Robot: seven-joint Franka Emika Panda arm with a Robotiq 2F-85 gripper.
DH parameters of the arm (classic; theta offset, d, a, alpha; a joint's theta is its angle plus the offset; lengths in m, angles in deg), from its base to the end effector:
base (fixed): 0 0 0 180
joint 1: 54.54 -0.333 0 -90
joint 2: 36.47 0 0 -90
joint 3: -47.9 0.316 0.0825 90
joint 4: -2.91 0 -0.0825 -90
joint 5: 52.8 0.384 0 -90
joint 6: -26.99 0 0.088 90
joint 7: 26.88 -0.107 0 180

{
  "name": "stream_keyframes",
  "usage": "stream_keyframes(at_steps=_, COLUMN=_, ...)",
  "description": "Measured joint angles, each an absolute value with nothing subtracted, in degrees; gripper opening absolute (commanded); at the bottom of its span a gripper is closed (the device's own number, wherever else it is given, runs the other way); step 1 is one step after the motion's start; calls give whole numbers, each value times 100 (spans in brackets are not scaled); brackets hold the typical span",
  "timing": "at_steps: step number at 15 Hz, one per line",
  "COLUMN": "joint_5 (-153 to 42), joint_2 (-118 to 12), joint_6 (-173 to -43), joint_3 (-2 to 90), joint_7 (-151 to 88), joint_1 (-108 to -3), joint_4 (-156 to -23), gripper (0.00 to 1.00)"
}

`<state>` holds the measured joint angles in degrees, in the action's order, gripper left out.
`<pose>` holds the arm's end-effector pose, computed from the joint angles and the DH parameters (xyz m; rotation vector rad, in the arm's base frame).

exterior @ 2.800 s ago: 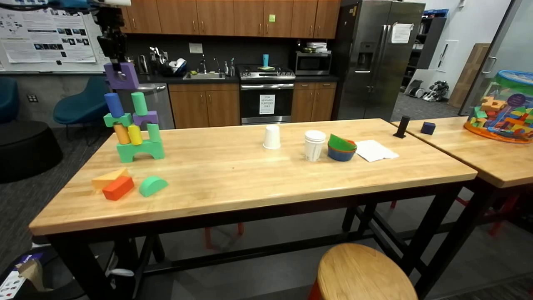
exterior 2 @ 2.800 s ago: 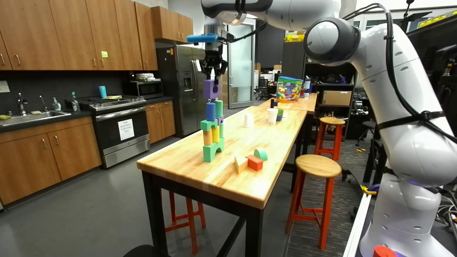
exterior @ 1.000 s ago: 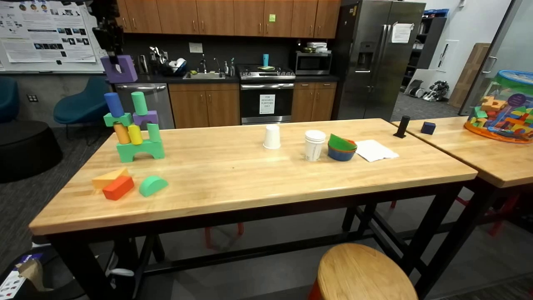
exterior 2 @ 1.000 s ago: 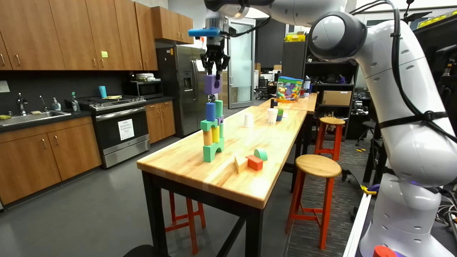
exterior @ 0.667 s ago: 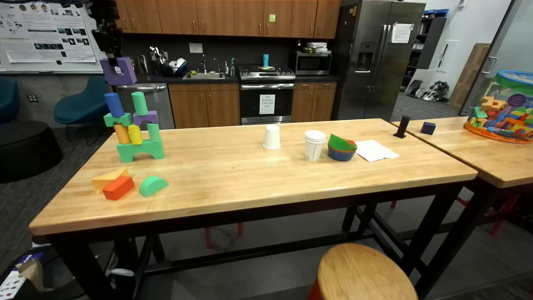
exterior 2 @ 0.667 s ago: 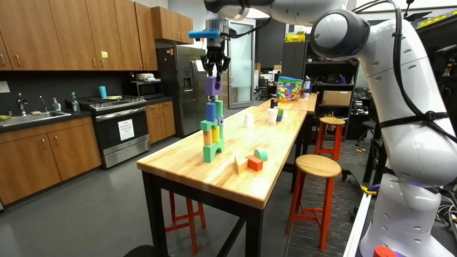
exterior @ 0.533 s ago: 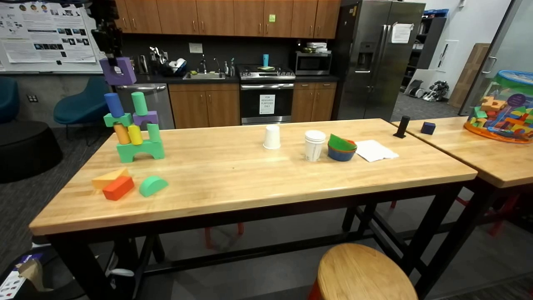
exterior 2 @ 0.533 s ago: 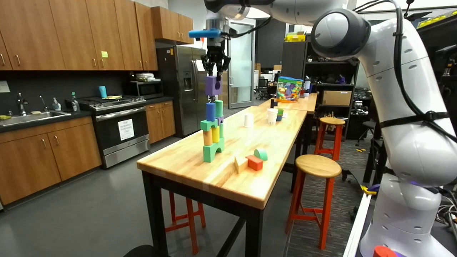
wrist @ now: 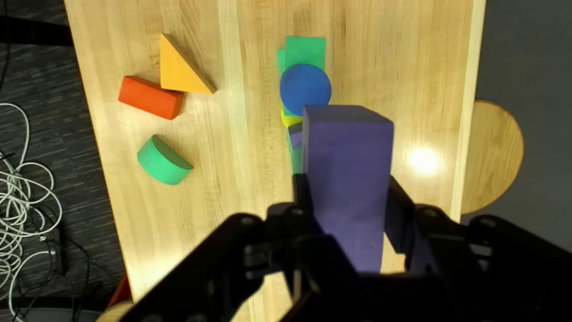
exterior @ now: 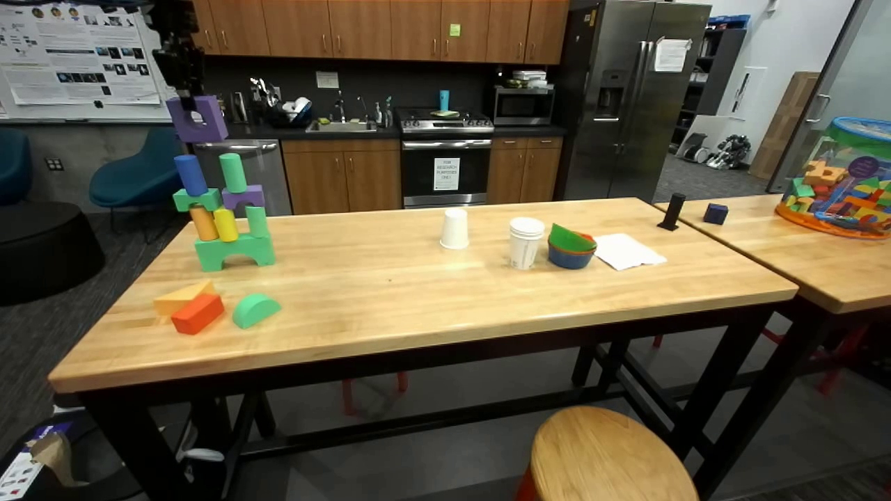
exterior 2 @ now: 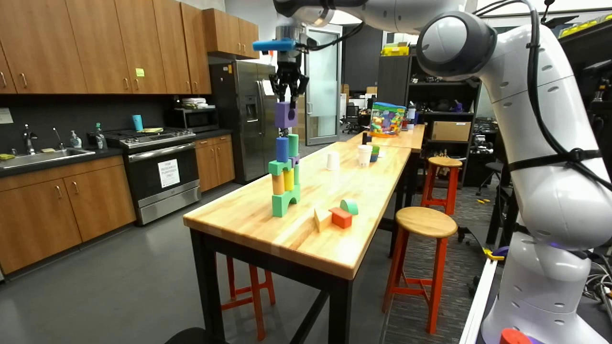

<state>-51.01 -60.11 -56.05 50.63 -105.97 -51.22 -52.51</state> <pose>0.6586 -0.0117 0.6430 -2.3486 1.9592 -0.0347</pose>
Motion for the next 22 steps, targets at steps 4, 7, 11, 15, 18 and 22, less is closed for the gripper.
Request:
stream_keyframes(at_steps=4, joint_5=-5101, joint_2=-6010, joint_6=-5606, joint_3=5063, joint_7=-10596, joint_1=-5122, joint_4=-5252, gripper=15)
stream_keyframes(at_steps=7, joint_5=-5101, joint_2=-6027, joint_6=-5605, joint_3=5063, joint_7=-10597, joint_1=-5119, joint_4=-5252, gripper=15)
stream_keyframes(at_steps=11, joint_5=-5102, joint_2=-6101, joint_6=-5600, joint_3=5055, joint_7=-10583, joint_1=-5093, joint_4=-5249, gripper=15)
stream_keyframes(at_steps=15, joint_5=-5105, joint_2=-6203, joint_6=-5579, joint_3=5047, joint_7=-10543, joint_1=-5066, joint_4=-5184, gripper=15)
stream_keyframes(at_steps=18, joint_5=-5105, joint_2=-6275, joint_6=-5545, joint_3=5047, joint_7=-10533, joint_1=-5068, joint_4=-5100, gripper=15)
stream_keyframes(at_steps=22, joint_5=-5105, joint_2=-6353, joint_6=-5456, joint_3=5047, joint_7=-10530, joint_1=-5076, joint_4=-4972, gripper=15)
